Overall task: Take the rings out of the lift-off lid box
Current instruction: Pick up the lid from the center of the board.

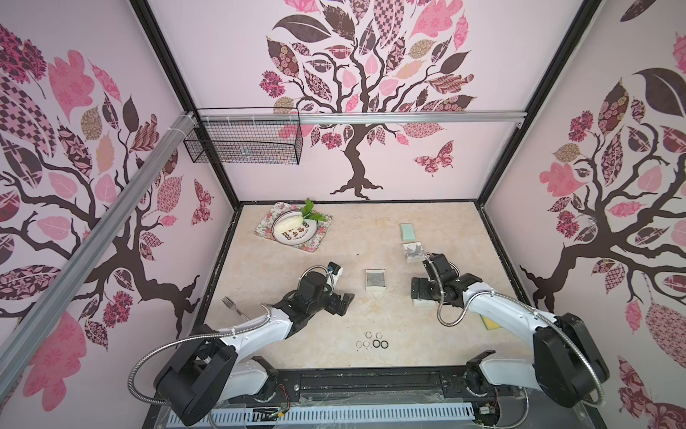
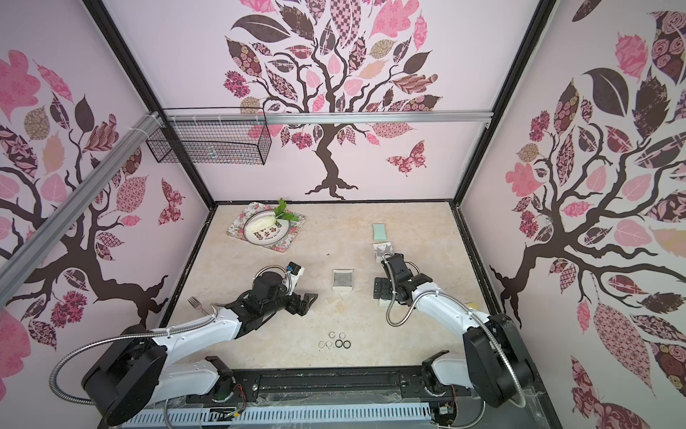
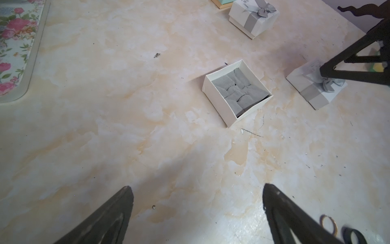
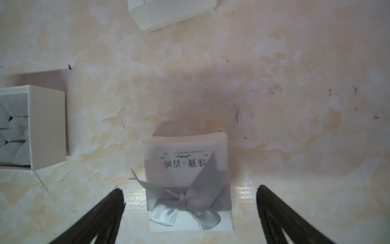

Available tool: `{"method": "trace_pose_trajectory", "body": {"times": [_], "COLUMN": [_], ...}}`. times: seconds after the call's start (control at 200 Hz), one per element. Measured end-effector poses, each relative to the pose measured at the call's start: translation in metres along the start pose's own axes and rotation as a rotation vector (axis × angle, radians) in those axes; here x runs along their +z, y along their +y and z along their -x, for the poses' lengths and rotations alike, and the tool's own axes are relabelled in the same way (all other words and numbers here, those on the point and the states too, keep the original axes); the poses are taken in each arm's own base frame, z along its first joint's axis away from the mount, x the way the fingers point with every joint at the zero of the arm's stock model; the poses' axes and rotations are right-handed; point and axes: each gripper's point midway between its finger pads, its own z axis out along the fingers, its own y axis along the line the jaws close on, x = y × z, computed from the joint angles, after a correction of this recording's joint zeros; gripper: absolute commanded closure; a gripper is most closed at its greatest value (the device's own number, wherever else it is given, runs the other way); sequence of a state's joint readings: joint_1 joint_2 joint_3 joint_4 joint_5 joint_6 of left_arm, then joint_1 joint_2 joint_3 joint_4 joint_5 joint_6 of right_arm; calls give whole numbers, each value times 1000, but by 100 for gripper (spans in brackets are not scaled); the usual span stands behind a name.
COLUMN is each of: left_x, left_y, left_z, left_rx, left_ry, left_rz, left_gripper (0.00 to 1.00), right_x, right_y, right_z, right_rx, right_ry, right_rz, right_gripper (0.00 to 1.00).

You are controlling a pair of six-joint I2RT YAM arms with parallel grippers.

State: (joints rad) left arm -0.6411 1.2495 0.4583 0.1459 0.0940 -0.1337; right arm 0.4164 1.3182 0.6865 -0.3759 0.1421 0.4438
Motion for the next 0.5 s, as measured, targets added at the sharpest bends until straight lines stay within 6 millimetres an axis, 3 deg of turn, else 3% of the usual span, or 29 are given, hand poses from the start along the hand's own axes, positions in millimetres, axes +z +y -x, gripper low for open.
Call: {"method": "trace_pose_trajectory", "body": {"times": [0.17, 0.39, 0.5], "left_x": [-4, -5, -5], "left_y": [1, 1, 2], "left_z": [2, 2, 3], "left_rx": [1, 1, 2], "left_ry": [-6, -6, -7], "left_rz": [4, 7, 9], "left_gripper": [2, 2, 2], "right_x": [14, 26, 27], "right_y": [2, 3, 4], "right_z": [-4, -13, -13], "right_rx": [-1, -3, -3], "right_ry": [19, 47, 53], "right_rz": [3, 7, 10], "right_gripper": [1, 21, 25]}}
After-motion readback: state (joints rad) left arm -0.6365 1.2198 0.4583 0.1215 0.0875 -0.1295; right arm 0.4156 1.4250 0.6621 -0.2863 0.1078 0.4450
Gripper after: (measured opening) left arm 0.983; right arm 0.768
